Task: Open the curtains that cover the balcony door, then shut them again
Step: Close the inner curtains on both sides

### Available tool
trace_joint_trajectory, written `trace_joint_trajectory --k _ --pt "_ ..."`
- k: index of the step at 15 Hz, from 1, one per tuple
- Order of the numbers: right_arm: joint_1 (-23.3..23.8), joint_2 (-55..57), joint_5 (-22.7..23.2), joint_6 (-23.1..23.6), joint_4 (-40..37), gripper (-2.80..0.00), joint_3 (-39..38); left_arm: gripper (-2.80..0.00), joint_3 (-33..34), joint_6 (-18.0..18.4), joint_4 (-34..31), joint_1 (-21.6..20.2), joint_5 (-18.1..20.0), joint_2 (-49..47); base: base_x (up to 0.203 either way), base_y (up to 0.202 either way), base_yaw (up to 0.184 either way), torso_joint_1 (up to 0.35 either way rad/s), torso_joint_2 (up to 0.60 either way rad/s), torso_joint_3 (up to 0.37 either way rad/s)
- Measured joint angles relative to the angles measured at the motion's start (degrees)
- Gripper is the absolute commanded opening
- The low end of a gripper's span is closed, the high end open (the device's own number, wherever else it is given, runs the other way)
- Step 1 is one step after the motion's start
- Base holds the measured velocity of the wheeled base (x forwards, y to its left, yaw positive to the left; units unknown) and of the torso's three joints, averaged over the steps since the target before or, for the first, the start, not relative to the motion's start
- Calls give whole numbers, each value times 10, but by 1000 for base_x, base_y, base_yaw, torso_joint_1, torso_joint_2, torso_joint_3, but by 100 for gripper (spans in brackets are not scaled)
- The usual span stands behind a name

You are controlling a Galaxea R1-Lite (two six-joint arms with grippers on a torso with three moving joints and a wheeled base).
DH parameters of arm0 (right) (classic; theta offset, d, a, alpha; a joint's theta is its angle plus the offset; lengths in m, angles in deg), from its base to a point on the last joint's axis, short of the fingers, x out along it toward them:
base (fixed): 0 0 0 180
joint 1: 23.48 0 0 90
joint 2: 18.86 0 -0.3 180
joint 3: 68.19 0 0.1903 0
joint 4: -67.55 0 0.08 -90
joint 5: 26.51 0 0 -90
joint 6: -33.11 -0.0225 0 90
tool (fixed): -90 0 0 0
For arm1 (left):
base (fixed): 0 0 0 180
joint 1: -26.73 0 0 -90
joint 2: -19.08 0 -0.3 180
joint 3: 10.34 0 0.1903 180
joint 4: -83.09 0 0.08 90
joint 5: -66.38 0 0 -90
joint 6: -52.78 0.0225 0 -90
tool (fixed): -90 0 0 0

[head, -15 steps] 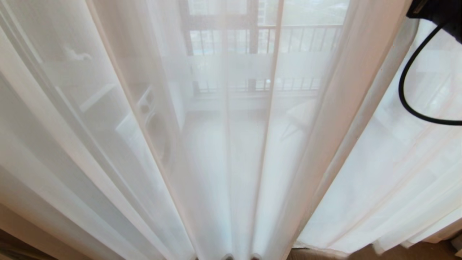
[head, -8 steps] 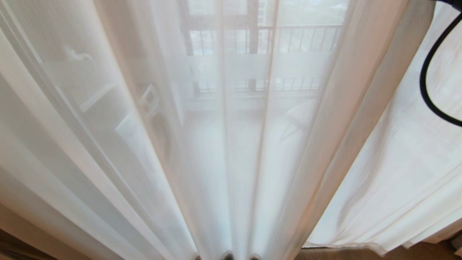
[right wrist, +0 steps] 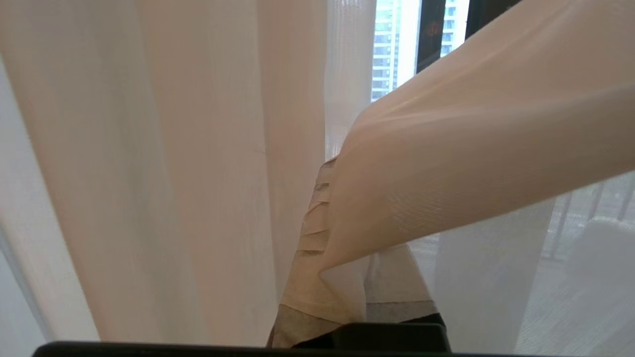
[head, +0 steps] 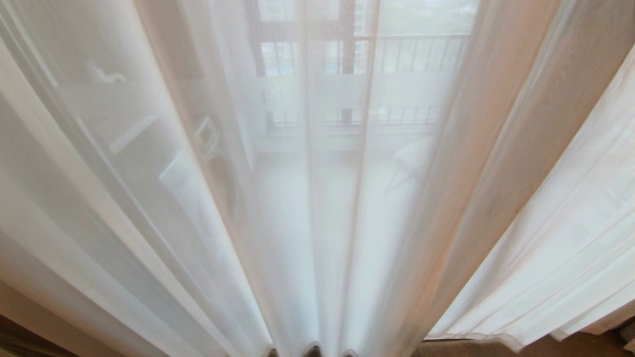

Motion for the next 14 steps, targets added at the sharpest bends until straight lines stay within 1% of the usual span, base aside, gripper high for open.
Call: trace_joint_trajectory --k 5,8,12,14 --pt "1 14 -5 3 19 -280 3 -280 0 0 0 0 0 0 0 0 0 0 0 0" --pt "2 51 -6 12 56 -280 9 -280 0 0 0 0 0 0 0 0 0 0 0 0" --pt "-1 120 -6 41 74 -280 54 -280 0 0 0 0 0 0 0 0 0 0 0 0" --pt "-18 159 -6 59 74 -280 89 -280 0 0 0 0 0 0 0 0 0 0 0 0"
